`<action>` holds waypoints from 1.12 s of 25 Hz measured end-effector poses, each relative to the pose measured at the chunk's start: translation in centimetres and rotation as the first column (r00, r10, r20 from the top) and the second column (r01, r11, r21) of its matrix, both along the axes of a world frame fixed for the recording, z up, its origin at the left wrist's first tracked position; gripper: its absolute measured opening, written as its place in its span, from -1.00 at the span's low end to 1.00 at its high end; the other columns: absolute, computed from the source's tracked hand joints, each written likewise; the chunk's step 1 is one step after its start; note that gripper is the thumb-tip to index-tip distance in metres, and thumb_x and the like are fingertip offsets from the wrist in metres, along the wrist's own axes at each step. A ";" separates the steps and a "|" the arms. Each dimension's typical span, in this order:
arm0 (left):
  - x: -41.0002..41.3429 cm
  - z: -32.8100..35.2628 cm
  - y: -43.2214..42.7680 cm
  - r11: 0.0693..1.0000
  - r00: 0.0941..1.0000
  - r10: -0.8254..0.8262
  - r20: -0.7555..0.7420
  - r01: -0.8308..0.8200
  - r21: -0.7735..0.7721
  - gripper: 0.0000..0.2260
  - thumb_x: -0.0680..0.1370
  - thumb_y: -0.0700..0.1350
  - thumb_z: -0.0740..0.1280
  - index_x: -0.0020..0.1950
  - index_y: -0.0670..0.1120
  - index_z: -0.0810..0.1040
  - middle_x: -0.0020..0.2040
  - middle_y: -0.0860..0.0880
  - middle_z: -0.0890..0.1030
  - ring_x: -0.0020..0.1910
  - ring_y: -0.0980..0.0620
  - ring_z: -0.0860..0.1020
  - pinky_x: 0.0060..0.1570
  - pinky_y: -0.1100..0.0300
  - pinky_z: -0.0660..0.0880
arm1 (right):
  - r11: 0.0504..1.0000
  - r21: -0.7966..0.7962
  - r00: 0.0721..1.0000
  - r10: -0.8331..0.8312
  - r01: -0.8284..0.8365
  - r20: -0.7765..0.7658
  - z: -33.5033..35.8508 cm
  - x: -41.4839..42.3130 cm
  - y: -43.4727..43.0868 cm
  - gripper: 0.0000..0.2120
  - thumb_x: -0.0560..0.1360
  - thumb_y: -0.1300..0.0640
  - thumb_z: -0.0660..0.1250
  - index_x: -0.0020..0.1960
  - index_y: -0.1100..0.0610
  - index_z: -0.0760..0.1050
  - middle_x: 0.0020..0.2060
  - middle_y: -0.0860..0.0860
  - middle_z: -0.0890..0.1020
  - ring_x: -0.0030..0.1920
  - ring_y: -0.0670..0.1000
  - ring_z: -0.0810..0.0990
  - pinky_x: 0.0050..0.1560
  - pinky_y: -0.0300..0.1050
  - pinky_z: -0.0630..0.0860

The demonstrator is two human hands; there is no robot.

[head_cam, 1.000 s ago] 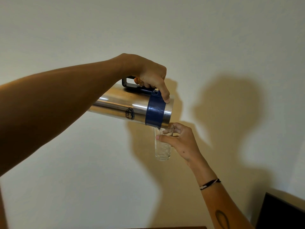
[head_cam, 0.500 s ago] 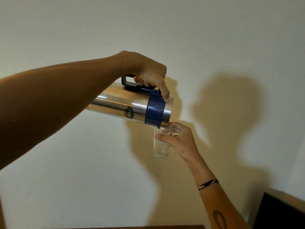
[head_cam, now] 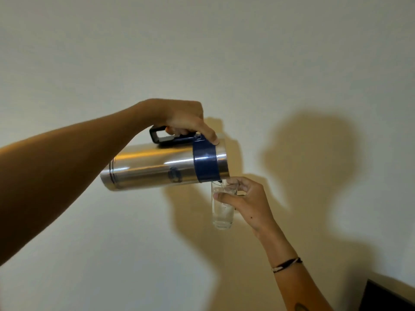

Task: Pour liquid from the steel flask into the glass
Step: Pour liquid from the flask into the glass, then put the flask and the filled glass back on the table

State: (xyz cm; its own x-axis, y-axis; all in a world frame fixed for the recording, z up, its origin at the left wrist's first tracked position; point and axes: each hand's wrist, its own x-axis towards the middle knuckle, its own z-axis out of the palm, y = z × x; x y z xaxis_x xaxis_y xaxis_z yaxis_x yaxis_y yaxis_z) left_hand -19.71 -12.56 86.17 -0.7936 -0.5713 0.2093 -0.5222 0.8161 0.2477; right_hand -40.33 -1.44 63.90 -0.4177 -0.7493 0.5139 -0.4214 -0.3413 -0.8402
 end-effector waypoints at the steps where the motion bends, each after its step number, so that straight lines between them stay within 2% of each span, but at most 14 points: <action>1: 1.0 -0.8 -0.6 1.000 0.997 -0.005 -0.073 0.007 0.027 -0.48 0.42 0.33 0.54 -0.48 -0.01 0.51 -0.56 0.04 0.33 -0.58 0.01 0.24 -0.50 0.22 0.24 | 1.000 -0.001 1.000 -0.004 0.004 0.010 0.3 -0.2 0.0 -0.40 0.14 -0.12 0.74 0.14 -0.02 0.72 0.07 -0.03 0.78 0.12 -0.05 0.76 0.27 0.14 0.70; 5: 4.3 -5.0 -2.1 0.972 0.916 0.019 -0.400 0.076 0.221 -0.46 0.54 0.17 0.52 -0.56 -0.02 0.48 -0.59 0.07 0.33 -0.63 0.09 0.26 -0.59 0.30 0.25 | 1.000 0.001 1.000 -0.006 0.006 0.025 1.8 -0.7 0.2 -0.48 0.25 0.04 0.78 0.16 0.01 0.71 0.07 -0.02 0.78 0.11 0.00 0.76 0.22 0.09 0.70; 8: 6.0 -8.0 -2.6 0.913 0.787 0.135 -0.602 0.137 0.384 -0.43 0.44 0.17 0.59 -0.58 0.01 0.36 -0.58 0.07 0.24 -0.62 0.07 0.18 -0.60 0.28 0.17 | 1.000 -0.005 1.000 -0.008 0.009 0.010 3.0 -0.5 0.3 -0.49 0.28 0.08 0.78 0.17 0.05 0.71 0.08 0.00 0.77 0.10 0.03 0.76 0.09 0.03 0.71; 11: 7.2 -9.7 -2.5 0.852 0.655 0.239 -0.717 0.213 0.479 -0.45 0.32 0.22 0.62 -0.60 0.03 0.36 -0.58 0.10 0.19 -0.62 0.10 0.12 -0.61 0.30 0.11 | 1.000 0.000 0.999 0.027 -0.027 0.038 5.3 -0.5 0.6 -0.50 0.32 0.14 0.76 0.21 0.14 0.70 0.10 0.07 0.80 0.05 0.10 0.82 -0.09 -0.06 0.73; 13: 7.9 -10.4 -2.4 0.807 0.572 0.286 -0.769 0.289 0.515 -0.48 0.33 0.23 0.59 -0.59 0.05 0.37 -0.59 0.12 0.19 -0.63 0.13 0.11 -0.63 0.28 0.11 | 0.998 -0.012 0.995 0.057 -0.056 0.087 7.2 -0.8 1.1 -0.49 0.33 0.16 0.76 0.22 0.18 0.70 0.12 0.12 0.81 0.01 0.12 0.84 -0.10 -0.05 0.74; 17: 8.7 -11.2 -2.2 0.740 0.440 0.332 -0.834 0.427 0.520 -0.52 0.40 0.23 0.49 -0.56 0.07 0.35 -0.62 0.12 0.24 -0.67 0.16 0.15 -0.68 0.29 0.17 | 0.998 -0.043 0.994 0.053 -0.050 0.093 10.1 -1.8 2.1 -0.50 0.33 0.16 0.76 0.22 0.20 0.71 0.14 0.20 0.80 0.06 0.23 0.83 -0.07 -0.01 0.77; 20: 8.6 -11.4 -1.7 0.728 0.418 0.337 -0.843 0.452 0.515 -0.49 0.51 0.19 0.43 -0.58 0.07 0.38 -0.63 0.14 0.24 -0.69 0.15 0.16 -0.68 0.30 0.17 | 0.998 -0.045 0.994 0.056 -0.052 0.092 10.9 -2.4 2.6 -0.49 0.33 0.15 0.76 0.22 0.21 0.70 0.17 0.23 0.78 0.03 0.25 0.83 -0.12 -0.04 0.79; 24: 8.5 -11.7 -1.2 0.732 0.413 0.331 -0.848 0.454 0.507 -0.49 0.54 0.17 0.39 -0.58 0.08 0.36 -0.63 0.13 0.25 -0.69 0.16 0.17 -0.69 0.31 0.18 | 0.999 -0.025 0.998 0.047 -0.046 0.039 10.4 -3.3 3.1 -0.51 0.32 0.13 0.75 0.20 0.17 0.71 0.13 0.19 0.80 -0.10 0.07 0.86 -0.18 -0.11 0.77; 28: 8.5 -13.0 -1.2 0.753 0.420 0.334 -0.844 0.420 0.507 -0.50 0.53 0.16 0.40 -0.55 0.07 0.32 -0.62 0.11 0.26 -0.68 0.15 0.17 -0.66 0.30 0.18 | 0.999 -0.002 0.998 0.048 -0.048 0.043 8.6 -3.6 3.4 -0.55 0.33 0.14 0.74 0.18 0.14 0.72 0.07 0.11 0.83 0.00 0.13 0.85 -0.11 -0.05 0.79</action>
